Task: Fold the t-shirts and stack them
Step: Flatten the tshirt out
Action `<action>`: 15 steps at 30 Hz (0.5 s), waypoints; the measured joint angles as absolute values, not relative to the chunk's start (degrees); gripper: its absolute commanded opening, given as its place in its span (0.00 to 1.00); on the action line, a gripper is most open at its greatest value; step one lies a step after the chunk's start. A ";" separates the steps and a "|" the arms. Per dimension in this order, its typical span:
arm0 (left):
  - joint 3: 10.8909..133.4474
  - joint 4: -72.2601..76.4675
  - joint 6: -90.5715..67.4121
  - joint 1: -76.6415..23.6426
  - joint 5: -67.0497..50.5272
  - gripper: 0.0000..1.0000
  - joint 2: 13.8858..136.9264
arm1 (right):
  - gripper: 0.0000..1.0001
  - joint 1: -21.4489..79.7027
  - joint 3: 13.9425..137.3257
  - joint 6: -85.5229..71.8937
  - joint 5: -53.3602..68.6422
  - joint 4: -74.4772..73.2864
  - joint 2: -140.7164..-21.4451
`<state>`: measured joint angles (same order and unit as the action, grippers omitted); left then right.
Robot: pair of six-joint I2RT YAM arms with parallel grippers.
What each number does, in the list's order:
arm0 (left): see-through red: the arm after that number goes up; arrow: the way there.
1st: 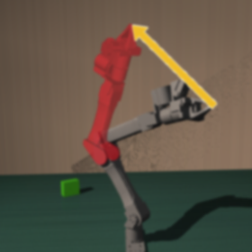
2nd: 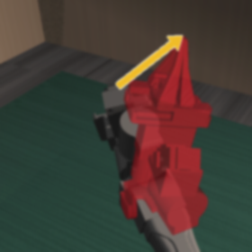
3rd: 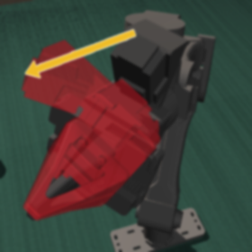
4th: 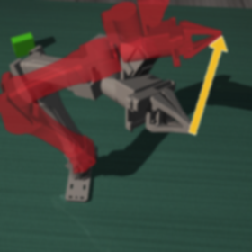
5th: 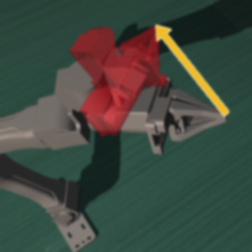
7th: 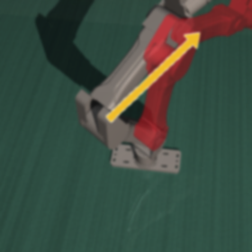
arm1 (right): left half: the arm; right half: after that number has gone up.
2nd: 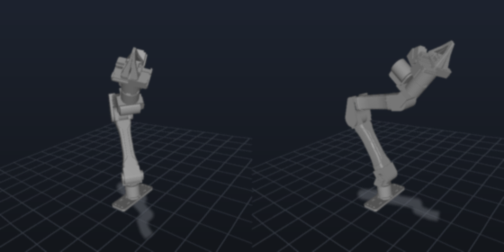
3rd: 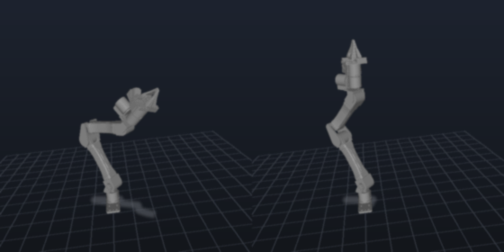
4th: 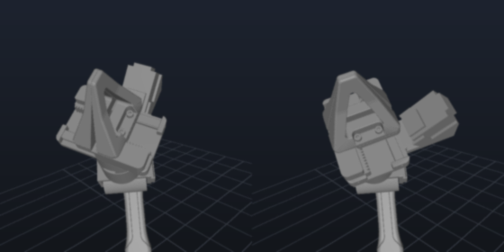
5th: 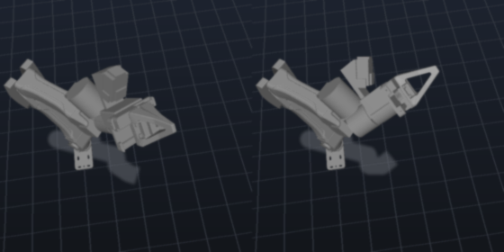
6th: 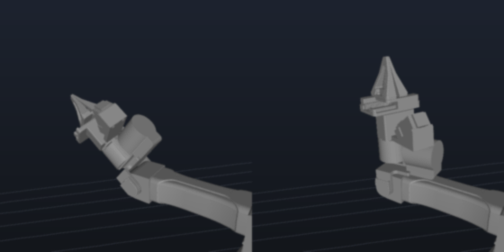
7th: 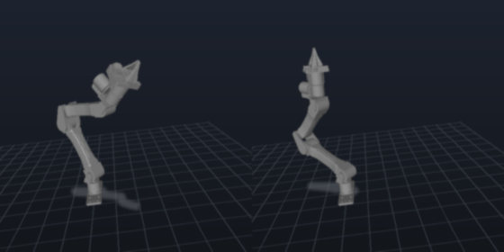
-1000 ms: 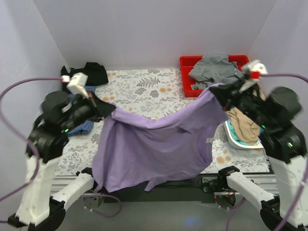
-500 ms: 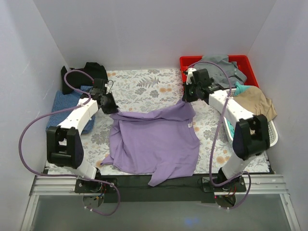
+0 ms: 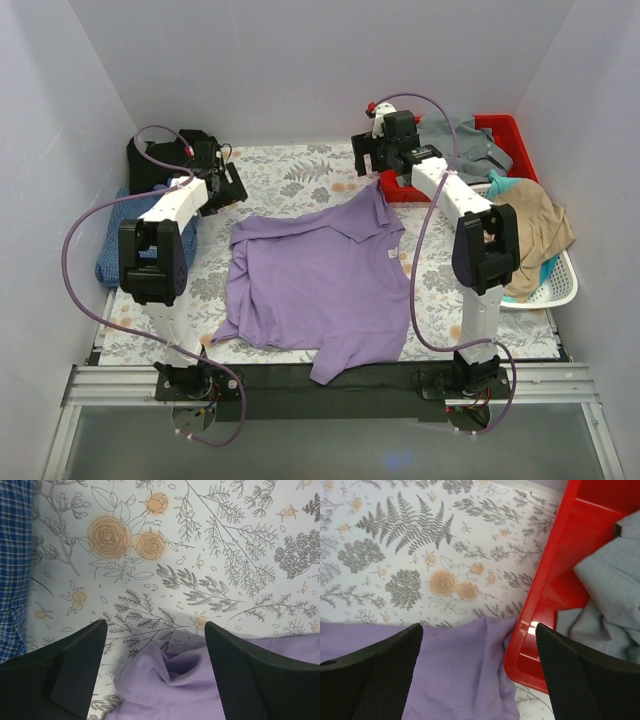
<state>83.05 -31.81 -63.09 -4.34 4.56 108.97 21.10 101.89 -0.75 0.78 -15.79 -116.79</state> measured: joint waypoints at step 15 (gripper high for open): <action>61.93 -29.19 -62.81 -5.50 -16.51 0.84 82.02 | 0.96 25.67 76.14 -3.77 12.01 -14.74 -92.23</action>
<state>61.93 -29.19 -62.81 -5.50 -16.51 82.02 25.67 76.14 -3.77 12.01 -14.74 -92.23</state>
